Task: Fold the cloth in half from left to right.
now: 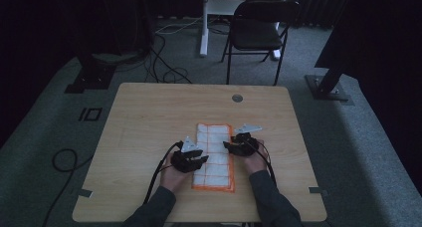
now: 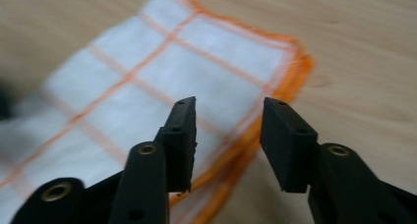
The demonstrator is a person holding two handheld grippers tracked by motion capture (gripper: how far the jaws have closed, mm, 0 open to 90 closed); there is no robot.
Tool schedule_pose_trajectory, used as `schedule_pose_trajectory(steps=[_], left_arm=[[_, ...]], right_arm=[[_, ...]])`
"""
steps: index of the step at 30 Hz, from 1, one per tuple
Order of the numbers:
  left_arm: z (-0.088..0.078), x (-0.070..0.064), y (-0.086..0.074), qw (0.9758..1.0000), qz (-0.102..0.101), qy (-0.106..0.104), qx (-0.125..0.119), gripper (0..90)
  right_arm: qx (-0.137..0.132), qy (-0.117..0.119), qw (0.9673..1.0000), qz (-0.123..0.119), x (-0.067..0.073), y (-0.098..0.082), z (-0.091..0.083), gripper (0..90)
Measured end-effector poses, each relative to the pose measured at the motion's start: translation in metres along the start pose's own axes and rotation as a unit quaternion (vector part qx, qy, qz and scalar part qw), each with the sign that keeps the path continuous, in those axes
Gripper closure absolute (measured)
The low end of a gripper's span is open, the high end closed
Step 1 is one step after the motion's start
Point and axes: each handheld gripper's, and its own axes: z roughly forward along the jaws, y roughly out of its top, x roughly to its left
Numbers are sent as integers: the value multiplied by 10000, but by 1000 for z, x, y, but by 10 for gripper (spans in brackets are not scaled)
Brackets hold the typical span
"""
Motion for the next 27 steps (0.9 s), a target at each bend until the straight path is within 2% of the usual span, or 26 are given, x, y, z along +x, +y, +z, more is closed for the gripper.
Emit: schedule_pose_trajectory(steps=[1, 2, 3, 4, 9, 16, 17, 18, 23, 27], left_arm=[[-1, 2, 0, 10000, -22, 39, -24, 637], [-1, 7, 1, 9999, -80, 110, -58, 634], [-1, 7, 1, 9999, -80, 110, -58, 633], [-2, 11, 2, 9998, -109, 163, -78, 632], [-4, 23, 6, 9991, -244, 302, -156, 631], [-5, 38, 13, 9981, -318, 488, -201, 631], [-5, 38, 13, 9981, -318, 488, -201, 631], [-3, 42, 14, 9978, -337, 528, -201, 631], [0, 48, 17, 9973, -392, 587, -199, 626], [4, 55, 21, 9968, -483, 604, -202, 625]], right_arm=[[0, 0, 10000, 0, 0, 0, 0, 551], [5, 24, 9999, -121, 6, -3, -3, 539], [5, 24, 9999, -121, 6, -3, -3, 539], [44, -21, 9997, -225, 10, -6, -6, 535], [157, -147, 9991, -355, 11, -12, -8, 531], [201, -306, 9991, -213, -1, -25, -15, 535], [201, -306, 9991, -213, -1, -25, -15, 535], [207, -405, 9988, -201, -4, -26, -15, 535], [185, -472, 9986, -122, -11, -25, -14, 536], [44, -502, 9987, 9, -15, -20, -13, 536]])
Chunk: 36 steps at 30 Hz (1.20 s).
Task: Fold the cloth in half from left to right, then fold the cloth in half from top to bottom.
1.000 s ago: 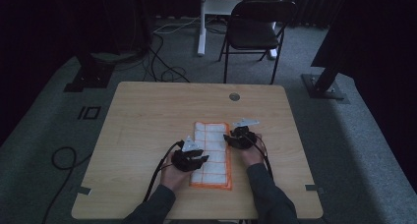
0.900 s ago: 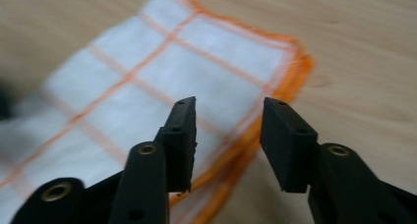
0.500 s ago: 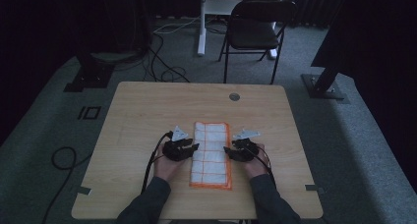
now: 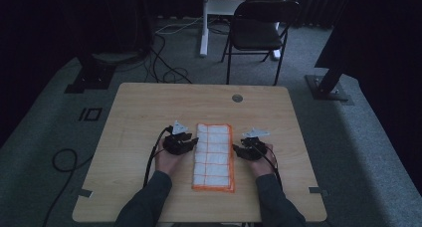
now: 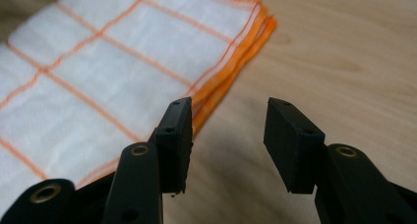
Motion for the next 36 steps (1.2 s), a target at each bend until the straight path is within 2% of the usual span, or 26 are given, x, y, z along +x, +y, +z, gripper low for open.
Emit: schedule_pose_trajectory(steps=[11, 21, 26, 36], left_arm=[[11, 10, 5, 9998, -167, 19, 74, 620], [21, 12, 12, 9997, -236, 15, 117, 610], [25, 14, 15, 9994, -317, 28, 99, 608], [40, 13, 16, 9988, -416, 91, 242, 593]], right_arm=[[-160, 45, 9996, 218, -3, 14, 8, 531], [-253, 1, 9990, 361, -4, 24, 15, 529], [-227, -36, 9989, 420, -5, 29, 22, 542], [-96, -158, 9987, 479, -8, 39, 38, 574]])
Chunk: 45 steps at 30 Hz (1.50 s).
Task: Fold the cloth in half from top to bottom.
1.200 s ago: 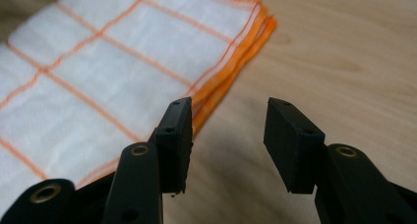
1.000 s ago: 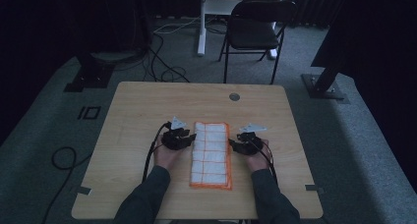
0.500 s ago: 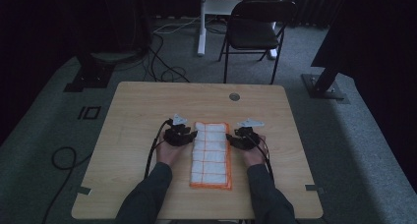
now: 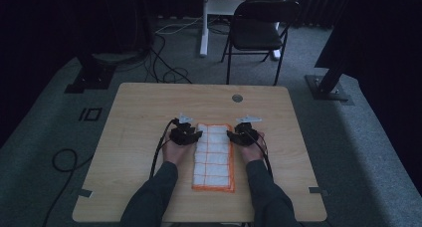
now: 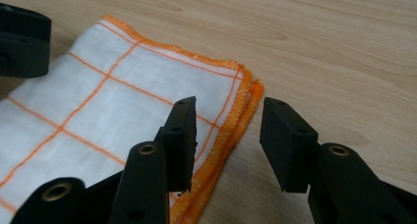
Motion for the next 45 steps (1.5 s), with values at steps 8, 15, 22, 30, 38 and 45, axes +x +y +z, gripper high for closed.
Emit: schedule_pose_trajectory(steps=[8, 15, 22, 30, 38, 45], left_arm=[[10, 4, -2, 9998, -89, 139, 116, 587], [15, 7, -4, 9996, -161, 176, 180, 565], [16, 7, -1, 9992, -300, -25, 252, 571], [19, 0, 1, 9990, -289, 73, 331, 710], [20, -1, 2, 9988, -326, 24, 351, 852], [13, -3, 3, 9996, -236, 47, 169, 857]], right_arm=[[169, -40, 9998, 92, -2, -1, 13, 586], [207, -28, 9997, 95, -2, -2, 16, 598], [218, -65, 9997, -16, 2, -2, 18, 657], [219, 250, 9993, 171, 0, -2, 19, 811], [221, 305, 9992, 130, 0, -1, 19, 851], [190, 296, 9994, 32, 1, 1, 13, 855]])
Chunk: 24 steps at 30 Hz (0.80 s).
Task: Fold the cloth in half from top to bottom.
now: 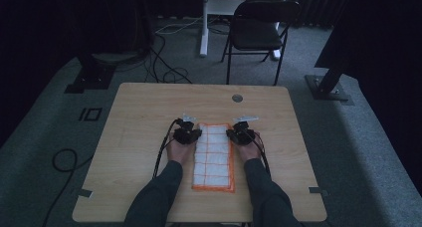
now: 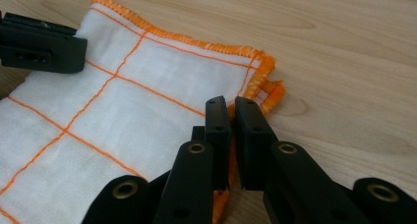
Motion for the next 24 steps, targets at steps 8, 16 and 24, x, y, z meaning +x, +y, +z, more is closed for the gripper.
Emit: schedule_pose_trajectory(steps=[8, 16, 24], left_arm=[[-11, -4, 4, 9998, 82, -35, -160, 856], [-20, -5, 9, 9995, 164, -72, -263, 856], [-31, -6, 15, 9991, 231, -88, -354, 856]], right_arm=[[-108, 24, 9999, -47, 0, 3, -9, 856], [-236, 28, 9997, -104, 3, 7, -16, 855], [-378, 43, 9991, -196, 7, 13, -25, 855]])
